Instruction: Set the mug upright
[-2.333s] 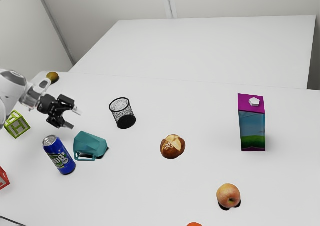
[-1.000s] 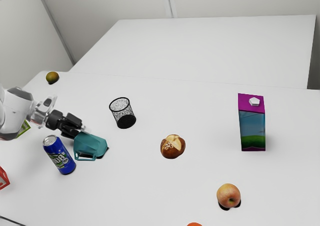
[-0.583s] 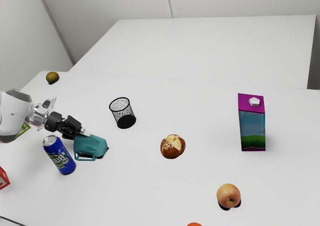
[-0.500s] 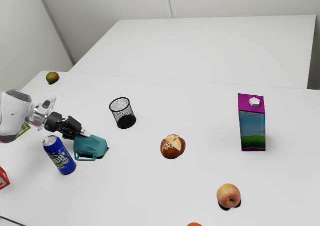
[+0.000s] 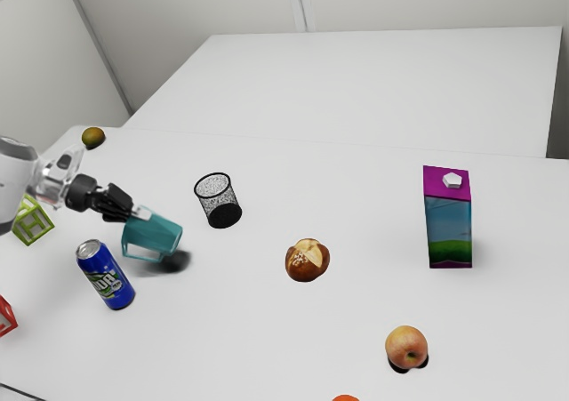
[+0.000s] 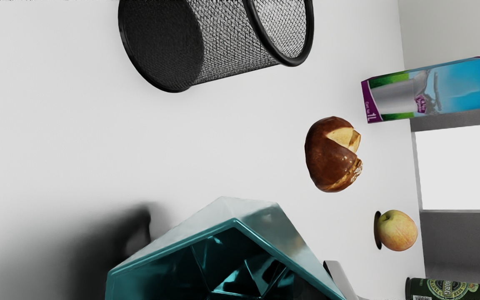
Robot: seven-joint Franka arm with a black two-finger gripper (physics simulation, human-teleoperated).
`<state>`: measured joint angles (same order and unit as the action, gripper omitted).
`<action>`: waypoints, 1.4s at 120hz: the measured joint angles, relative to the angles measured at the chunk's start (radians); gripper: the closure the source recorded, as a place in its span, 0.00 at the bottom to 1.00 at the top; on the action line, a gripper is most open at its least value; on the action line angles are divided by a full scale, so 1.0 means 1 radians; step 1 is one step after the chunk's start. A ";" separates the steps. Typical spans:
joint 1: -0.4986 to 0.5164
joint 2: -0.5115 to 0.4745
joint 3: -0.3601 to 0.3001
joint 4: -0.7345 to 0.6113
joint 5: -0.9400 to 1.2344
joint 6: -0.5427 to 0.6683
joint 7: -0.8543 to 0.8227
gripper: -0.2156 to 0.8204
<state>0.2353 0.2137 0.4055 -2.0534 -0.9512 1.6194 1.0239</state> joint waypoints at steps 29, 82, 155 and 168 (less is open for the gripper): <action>-0.048 -0.025 -0.034 0.210 0.199 -0.008 -0.069 0.97; -0.169 -0.126 -0.239 0.053 0.776 0.417 -0.359 0.97; -0.165 -0.137 -0.260 -0.090 0.996 0.635 -0.659 0.54; -0.165 -0.142 -0.260 -0.089 0.997 0.639 -0.688 0.41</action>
<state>0.0707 0.0713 0.1457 -2.1426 0.0455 2.2587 0.3357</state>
